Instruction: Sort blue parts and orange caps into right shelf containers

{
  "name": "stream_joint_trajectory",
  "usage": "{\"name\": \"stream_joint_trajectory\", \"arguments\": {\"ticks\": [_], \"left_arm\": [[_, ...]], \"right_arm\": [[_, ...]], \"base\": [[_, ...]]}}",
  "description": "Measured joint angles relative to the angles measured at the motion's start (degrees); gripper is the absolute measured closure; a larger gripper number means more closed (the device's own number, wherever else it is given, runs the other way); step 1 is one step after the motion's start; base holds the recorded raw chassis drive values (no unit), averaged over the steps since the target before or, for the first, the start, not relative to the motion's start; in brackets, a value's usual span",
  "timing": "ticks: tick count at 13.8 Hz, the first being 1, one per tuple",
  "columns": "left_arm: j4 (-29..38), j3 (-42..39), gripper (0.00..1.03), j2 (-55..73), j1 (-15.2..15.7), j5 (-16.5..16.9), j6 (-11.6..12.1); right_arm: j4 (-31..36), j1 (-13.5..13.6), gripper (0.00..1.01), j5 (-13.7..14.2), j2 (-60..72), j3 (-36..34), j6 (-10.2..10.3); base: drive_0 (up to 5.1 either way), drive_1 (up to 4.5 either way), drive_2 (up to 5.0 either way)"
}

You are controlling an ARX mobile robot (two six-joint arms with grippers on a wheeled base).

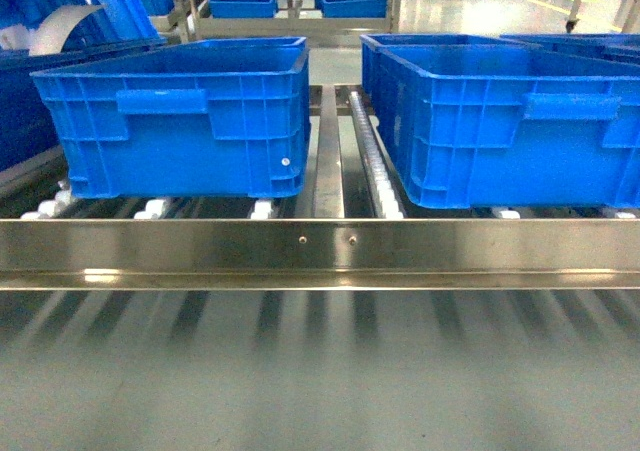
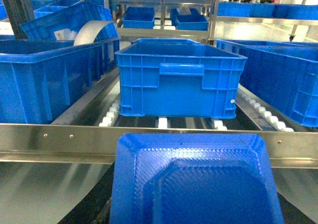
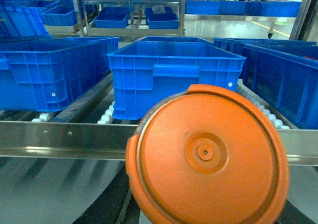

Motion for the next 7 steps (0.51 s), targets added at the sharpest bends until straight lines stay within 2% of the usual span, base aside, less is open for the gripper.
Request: {"name": "stream_joint_trajectory", "arguments": {"ticks": [7], "left_arm": [[-0.1,0.0,0.60,0.0,0.0,0.0,0.0]], "right_arm": [[0.0,0.0,0.59,0.0,0.0,0.0,0.0]], "base": [[0.0,4.35,-4.3]]}}
